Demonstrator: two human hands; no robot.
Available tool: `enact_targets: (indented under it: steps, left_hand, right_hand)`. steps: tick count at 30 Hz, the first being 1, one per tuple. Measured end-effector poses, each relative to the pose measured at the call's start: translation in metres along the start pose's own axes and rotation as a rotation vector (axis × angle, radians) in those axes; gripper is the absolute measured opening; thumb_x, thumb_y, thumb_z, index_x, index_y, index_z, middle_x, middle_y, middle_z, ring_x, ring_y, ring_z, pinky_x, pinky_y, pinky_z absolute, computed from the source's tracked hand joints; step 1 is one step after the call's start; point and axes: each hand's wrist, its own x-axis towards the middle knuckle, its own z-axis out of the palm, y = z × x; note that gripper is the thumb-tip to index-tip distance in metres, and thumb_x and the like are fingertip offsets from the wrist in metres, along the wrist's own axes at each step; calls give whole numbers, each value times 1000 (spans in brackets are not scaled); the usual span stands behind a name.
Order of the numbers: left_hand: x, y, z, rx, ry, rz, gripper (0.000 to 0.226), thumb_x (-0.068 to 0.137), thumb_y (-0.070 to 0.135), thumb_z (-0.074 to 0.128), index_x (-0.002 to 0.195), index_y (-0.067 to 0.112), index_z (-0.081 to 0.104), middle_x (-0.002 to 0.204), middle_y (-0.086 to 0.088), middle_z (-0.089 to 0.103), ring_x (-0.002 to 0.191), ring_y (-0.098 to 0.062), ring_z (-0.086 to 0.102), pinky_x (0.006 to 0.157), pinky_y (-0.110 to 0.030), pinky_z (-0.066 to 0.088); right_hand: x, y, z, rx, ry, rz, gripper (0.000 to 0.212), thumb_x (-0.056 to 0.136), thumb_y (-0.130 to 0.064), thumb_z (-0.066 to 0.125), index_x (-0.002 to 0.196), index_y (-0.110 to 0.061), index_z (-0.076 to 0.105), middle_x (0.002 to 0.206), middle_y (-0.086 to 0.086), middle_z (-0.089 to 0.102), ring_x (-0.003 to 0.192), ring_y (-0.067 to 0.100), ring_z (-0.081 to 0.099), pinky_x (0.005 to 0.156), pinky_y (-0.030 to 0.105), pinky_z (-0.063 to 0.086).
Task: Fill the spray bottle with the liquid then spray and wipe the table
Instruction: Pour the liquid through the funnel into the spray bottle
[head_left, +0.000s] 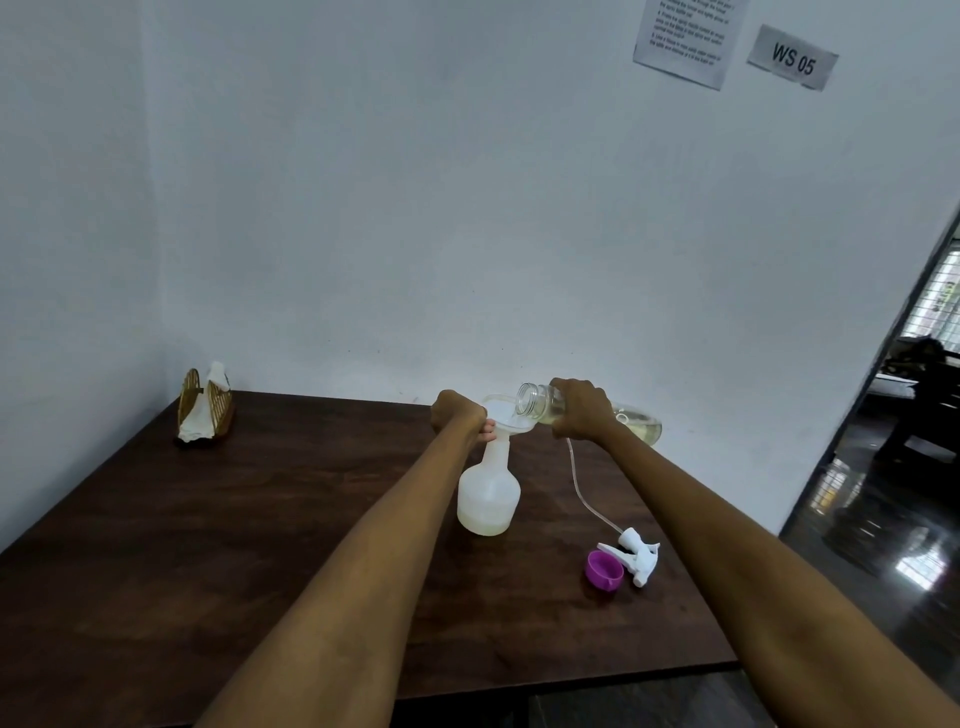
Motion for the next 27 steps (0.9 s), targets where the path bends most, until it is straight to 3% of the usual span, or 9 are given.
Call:
enact_targets:
  steps: [5,8,10,14,18,21,25,27]
  left_hand:
    - [3,0,1,-12,1,-15,30,90,-11,52,62,-1,48,57,-16,51,45,-17,51,27,-22,45]
    - [5,0,2,-38,-8,-25,31,91,-11,51,62,0,46,58,-15,50,47,-17,50,52,-28,57]
    - [5,0,3,-62,-30,-42,32,92,-10,49,62,0,45,59,-15,48,48,-17,49,68,-33,55]
    - [4,-1,3,-71,-40,-38,34,93,-9,49,61,1,44,59,-14,47,49,-16,48,62,-32,56]
    - [4,-1,2,-88,-26,-38,34,93,-10,48,60,0,44,59,-15,47,49,-17,48,72,-34,53]
    - [5,-2,3,-95,-16,-34,34,93,-11,49,61,0,44,58,-16,48,48,-17,49,67,-34,54]
    - [5,-2,2,-57,-5,-17,32,92,-9,51,61,1,46,58,-16,50,47,-17,51,33,-24,49]
    - [6,-2,2,-38,-3,-10,31,91,-9,52,62,1,47,58,-15,51,46,-17,52,32,-24,47]
  right_hand:
    - [1,-1,0,-16,-1,-2,48,68,-9,70,114,-7,55,110,9,64,105,31,58,85,35,43]
    - [1,0,0,-21,-1,-2,48,67,-9,70,113,-8,54,109,9,65,104,31,59,85,35,43]
    - [1,1,0,-20,2,0,47,67,-9,69,112,-8,55,109,9,65,104,30,59,84,35,43]
    - [1,3,0,-33,-3,2,46,68,-9,69,112,-8,54,109,8,65,104,30,58,84,35,42]
    - [0,3,1,-26,4,1,44,68,-9,68,110,-7,55,108,9,65,104,31,59,81,33,41]
    - [0,3,2,-18,11,1,43,68,-8,67,109,-7,55,107,9,65,103,31,59,80,32,40]
    - [0,3,0,-5,15,1,40,67,-7,67,106,-7,56,105,10,65,102,32,59,76,30,35]
    - [0,4,0,-6,16,0,40,67,-7,67,106,-7,56,105,10,65,101,32,59,75,30,34]
